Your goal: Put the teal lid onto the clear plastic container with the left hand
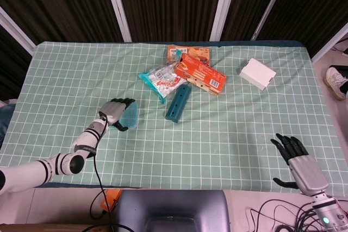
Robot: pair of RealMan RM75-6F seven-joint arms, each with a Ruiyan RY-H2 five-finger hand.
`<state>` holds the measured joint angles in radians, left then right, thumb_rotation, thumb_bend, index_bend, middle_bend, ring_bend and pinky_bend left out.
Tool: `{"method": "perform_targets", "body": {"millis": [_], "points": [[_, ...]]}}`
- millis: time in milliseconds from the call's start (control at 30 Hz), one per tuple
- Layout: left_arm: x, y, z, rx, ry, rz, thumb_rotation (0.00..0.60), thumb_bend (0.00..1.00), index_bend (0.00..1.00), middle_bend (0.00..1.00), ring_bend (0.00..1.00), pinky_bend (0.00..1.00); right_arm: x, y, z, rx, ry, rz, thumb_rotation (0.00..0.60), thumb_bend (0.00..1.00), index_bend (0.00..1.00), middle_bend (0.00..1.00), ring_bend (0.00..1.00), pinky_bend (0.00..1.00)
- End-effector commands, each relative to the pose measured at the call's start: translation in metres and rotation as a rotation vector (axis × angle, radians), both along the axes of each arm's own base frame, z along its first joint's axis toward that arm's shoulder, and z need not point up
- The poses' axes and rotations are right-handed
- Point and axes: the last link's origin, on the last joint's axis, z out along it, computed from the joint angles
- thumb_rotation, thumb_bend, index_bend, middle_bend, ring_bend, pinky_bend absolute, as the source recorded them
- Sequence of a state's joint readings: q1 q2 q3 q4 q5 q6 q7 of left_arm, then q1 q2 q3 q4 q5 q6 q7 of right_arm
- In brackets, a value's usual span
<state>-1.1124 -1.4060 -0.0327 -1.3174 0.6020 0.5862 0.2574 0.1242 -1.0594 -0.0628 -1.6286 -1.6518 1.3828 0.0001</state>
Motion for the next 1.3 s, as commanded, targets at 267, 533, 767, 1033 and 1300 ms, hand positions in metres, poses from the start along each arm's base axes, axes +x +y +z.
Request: {"method": "perform_targets", "body": {"millis": [267, 533, 767, 1033, 1300], "points": [[-0.002, 0.0, -0.001, 0.001, 0.016, 0.01, 0.6, 0.28, 0.0, 0.29, 0.64, 0.66, 0.0, 0.0, 0.001, -0.003, -0.004, 0.002, 0.6, 0.16, 0.0, 0.0, 0.0, 0.0], [-0.005, 0.0, -0.001, 0.0, 0.021, 0.02, 0.6, 0.28, 0.0, 0.29, 0.64, 0.67, 0.0, 0.0, 0.002, -0.004, -0.004, 0.001, 0.6, 0.16, 0.0, 0.0, 0.0, 0.0], [-0.008, 0.0, -0.003, -0.013, 0.016, 0.033, 0.6, 0.28, 0.0, 0.29, 0.64, 0.62, 0.0, 0.0, 0.001, -0.002, -0.002, 0.0, 0.6, 0.16, 0.0, 0.0, 0.0, 0.0], [-0.012, 0.0, -0.004, -0.03, 0.007, 0.05, 0.6, 0.28, 0.0, 0.27, 0.46, 0.3, 0.0, 0.0, 0.001, -0.002, -0.001, -0.001, 0.6, 0.16, 0.0, 0.0, 0.0, 0.0], [-0.012, 0.001, -0.002, -0.03, -0.017, 0.06, 0.6, 0.27, 0.0, 0.11, 0.02, 0.0, 0.0, 0.0, 0.001, -0.003, -0.001, 0.0, 0.6, 0.16, 0.0, 0.0, 0.0, 0.0]]}}
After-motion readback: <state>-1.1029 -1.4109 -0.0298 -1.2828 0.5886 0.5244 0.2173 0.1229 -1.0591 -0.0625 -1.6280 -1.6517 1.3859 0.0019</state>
